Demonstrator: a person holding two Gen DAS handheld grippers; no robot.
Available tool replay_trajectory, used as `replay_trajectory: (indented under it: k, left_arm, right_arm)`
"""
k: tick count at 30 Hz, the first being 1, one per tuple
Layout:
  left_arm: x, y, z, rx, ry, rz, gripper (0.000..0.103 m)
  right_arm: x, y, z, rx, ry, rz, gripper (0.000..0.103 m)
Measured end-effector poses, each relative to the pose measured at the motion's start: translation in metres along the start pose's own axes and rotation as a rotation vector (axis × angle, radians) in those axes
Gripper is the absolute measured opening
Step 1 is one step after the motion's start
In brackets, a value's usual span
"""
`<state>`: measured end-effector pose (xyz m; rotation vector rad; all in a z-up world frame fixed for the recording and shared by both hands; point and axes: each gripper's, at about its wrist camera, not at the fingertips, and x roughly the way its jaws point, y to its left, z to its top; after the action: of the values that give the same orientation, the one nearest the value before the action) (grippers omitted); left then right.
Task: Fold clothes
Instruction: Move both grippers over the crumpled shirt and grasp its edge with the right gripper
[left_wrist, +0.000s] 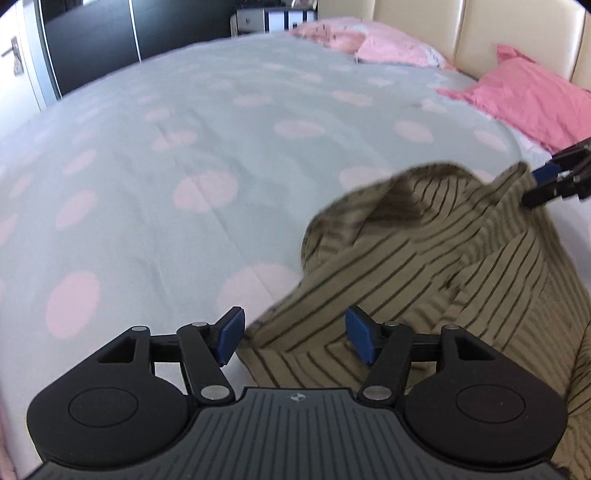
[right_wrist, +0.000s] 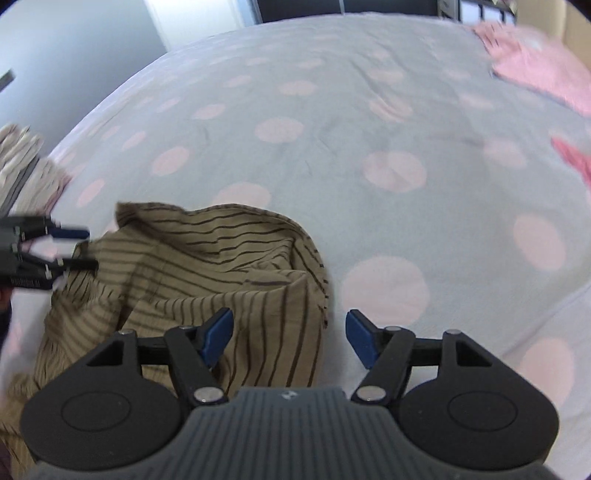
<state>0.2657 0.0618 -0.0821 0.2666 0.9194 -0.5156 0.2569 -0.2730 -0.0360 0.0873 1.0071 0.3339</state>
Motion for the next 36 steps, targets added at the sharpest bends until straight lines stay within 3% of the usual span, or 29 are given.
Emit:
replay_trajectory:
  k: [2, 5, 8, 15, 18, 21, 26, 28, 30, 32, 33, 34, 36]
  left_arm:
    - [0.009, 0.0, -0.002, 0.006, 0.022, 0.002, 0.059]
    - [0.013, 0.003, -0.004, -0.013, 0.016, -0.001, 0.059]
    - [0.014, 0.008, 0.0, -0.044, 0.016, 0.004, 0.059]
    - [0.009, 0.02, 0.006, -0.063, 0.007, 0.015, 0.06]
    - [0.0, 0.039, 0.012, -0.16, -0.016, 0.031, 0.06]
    - [-0.004, 0.051, 0.013, -0.245, -0.023, -0.011, 0.06]
    - [0.016, 0.026, 0.005, -0.121, 0.076, -0.019, 0.06]
    - [0.018, 0.019, 0.001, -0.095, 0.067, -0.008, 0.06]
    - [0.016, 0.016, 0.003, -0.089, 0.063, -0.016, 0.052]
    - [0.013, 0.014, 0.006, -0.093, 0.052, -0.049, 0.022]
    - [0.011, 0.012, 0.007, -0.102, 0.051, -0.075, 0.016]
    - [0.009, 0.01, 0.009, -0.113, 0.051, -0.101, 0.008]
    - [0.002, 0.006, 0.012, -0.114, 0.046, -0.133, 0.004]
  right_arm:
    - [0.01, -0.007, 0.001, 0.049, 0.017, 0.0, 0.068]
    - [0.027, -0.016, 0.0, 0.123, 0.093, -0.061, 0.054]
    - [0.032, -0.023, -0.002, 0.154, 0.101, -0.068, 0.047]
    - [0.025, -0.028, -0.002, 0.19, 0.049, -0.024, 0.048]
    - [0.024, -0.028, 0.001, 0.208, 0.034, -0.025, 0.054]
    - [0.026, -0.028, 0.003, 0.234, 0.031, 0.006, 0.056]
    - [0.033, -0.024, 0.004, 0.223, 0.042, 0.018, 0.056]
    - [0.034, -0.023, 0.003, 0.216, 0.044, 0.021, 0.055]
    - [0.034, -0.022, 0.001, 0.209, 0.046, 0.034, 0.041]
    - [0.034, -0.02, 0.0, 0.2, 0.046, 0.042, 0.027]
    - [0.034, -0.02, 0.0, 0.197, 0.046, 0.047, 0.019]
    - [0.033, -0.019, 0.001, 0.2, 0.043, 0.054, 0.018]
    - [0.024, -0.014, 0.004, 0.18, 0.027, 0.071, 0.014]
